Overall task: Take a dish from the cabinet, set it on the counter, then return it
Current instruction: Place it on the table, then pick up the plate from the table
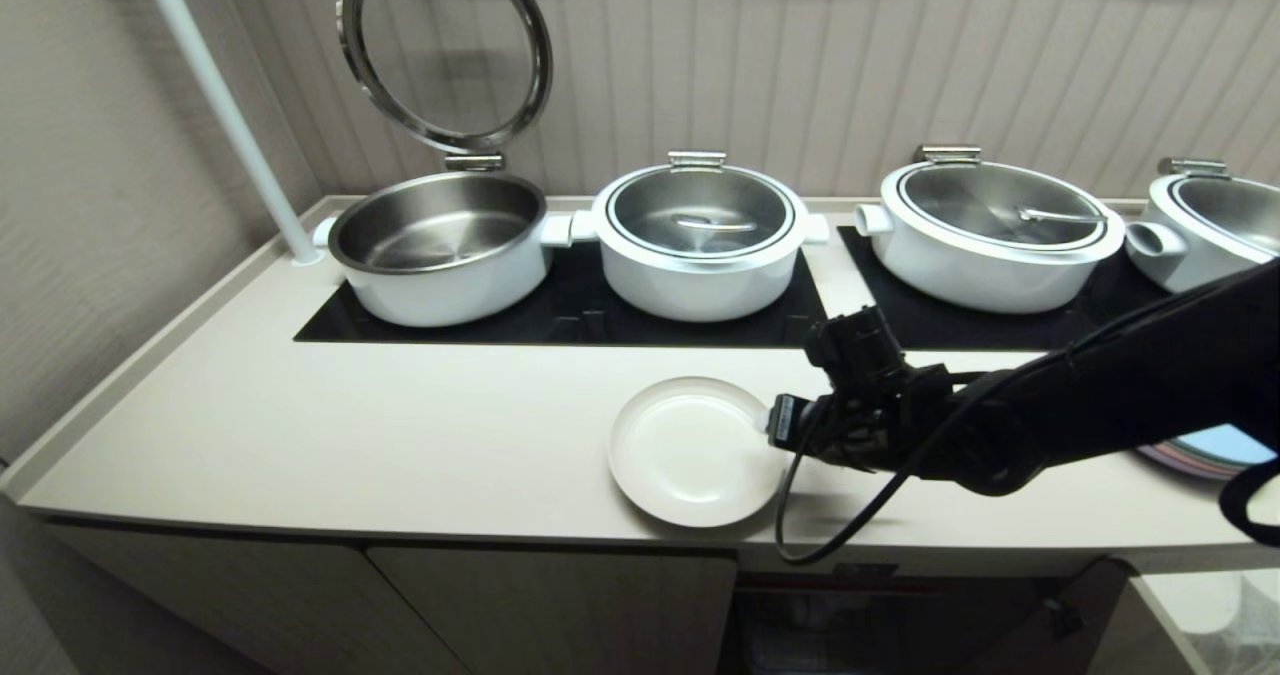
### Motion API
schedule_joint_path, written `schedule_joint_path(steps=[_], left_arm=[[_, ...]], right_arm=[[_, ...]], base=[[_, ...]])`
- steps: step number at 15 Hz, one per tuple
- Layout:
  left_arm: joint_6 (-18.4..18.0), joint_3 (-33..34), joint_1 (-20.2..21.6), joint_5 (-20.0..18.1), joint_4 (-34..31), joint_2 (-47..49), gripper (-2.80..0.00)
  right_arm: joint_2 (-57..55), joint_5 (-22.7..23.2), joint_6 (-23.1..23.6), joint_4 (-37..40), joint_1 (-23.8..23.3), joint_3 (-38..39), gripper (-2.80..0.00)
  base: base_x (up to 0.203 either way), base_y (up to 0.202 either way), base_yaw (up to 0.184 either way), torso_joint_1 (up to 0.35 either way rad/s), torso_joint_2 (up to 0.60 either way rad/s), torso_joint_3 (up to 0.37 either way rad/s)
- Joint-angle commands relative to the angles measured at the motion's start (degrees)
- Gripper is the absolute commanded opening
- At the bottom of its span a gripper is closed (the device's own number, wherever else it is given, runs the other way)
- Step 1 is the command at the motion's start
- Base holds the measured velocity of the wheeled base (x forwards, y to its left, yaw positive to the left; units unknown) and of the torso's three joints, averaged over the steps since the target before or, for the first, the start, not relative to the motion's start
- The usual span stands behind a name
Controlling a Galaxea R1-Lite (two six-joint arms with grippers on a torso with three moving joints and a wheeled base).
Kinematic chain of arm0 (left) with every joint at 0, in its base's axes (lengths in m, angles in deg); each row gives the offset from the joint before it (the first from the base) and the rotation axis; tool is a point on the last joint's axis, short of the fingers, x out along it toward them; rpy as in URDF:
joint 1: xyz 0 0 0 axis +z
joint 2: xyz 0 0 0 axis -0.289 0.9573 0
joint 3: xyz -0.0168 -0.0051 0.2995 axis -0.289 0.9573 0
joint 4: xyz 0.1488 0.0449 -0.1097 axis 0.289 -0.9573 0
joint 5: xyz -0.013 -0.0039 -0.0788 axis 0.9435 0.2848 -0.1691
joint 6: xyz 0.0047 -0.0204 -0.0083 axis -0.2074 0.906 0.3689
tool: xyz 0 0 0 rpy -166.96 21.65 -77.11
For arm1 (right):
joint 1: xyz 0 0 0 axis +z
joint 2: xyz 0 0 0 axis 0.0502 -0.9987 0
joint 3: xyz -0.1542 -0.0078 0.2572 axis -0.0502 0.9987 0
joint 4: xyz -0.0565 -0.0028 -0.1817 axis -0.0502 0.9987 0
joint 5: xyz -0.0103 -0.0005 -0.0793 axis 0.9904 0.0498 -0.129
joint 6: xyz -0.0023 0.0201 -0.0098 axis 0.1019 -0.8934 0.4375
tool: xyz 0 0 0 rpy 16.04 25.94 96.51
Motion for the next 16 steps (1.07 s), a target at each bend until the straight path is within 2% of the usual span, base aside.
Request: schedule_joint_path(steps=[1, 4, 9, 12, 16], left_arm=[[0.01, 0.00, 0.00, 0.00, 0.00, -0.02, -2.80], [0.01, 0.00, 0.00, 0.00, 0.00, -0.02, -2.80], [0.01, 0.00, 0.00, 0.00, 0.00, -0.02, -2.80], [0.01, 0.00, 0.00, 0.00, 0.00, -0.02, -2.80], [0.01, 0.00, 0.00, 0.00, 0.00, -0.02, -2.80]], right_arm=[[0.49, -0.28, -0.10, -0.18, 0.02, 0.10, 0.00], [1.28, -1.29, 0.82, -0.18, 0.11, 0.16, 0.00], [3.23, -7.58, 7.79, -0.76, 0.11, 1.24, 0.00], [4.47, -11.72, 8.54, -1.66, 0.11, 1.51, 0.00], [6.39, -13.82, 9.08, -4.88, 0.05, 4.21, 0.00]], base=[[0.000, 0.000, 0.000, 0.000, 0.00, 0.000], [0.000, 0.000, 0.000, 0.000, 0.00, 0.000], [0.000, 0.000, 0.000, 0.000, 0.00, 0.000], [0.000, 0.000, 0.000, 0.000, 0.00, 0.000], [0.000, 0.000, 0.000, 0.000, 0.00, 0.000]])
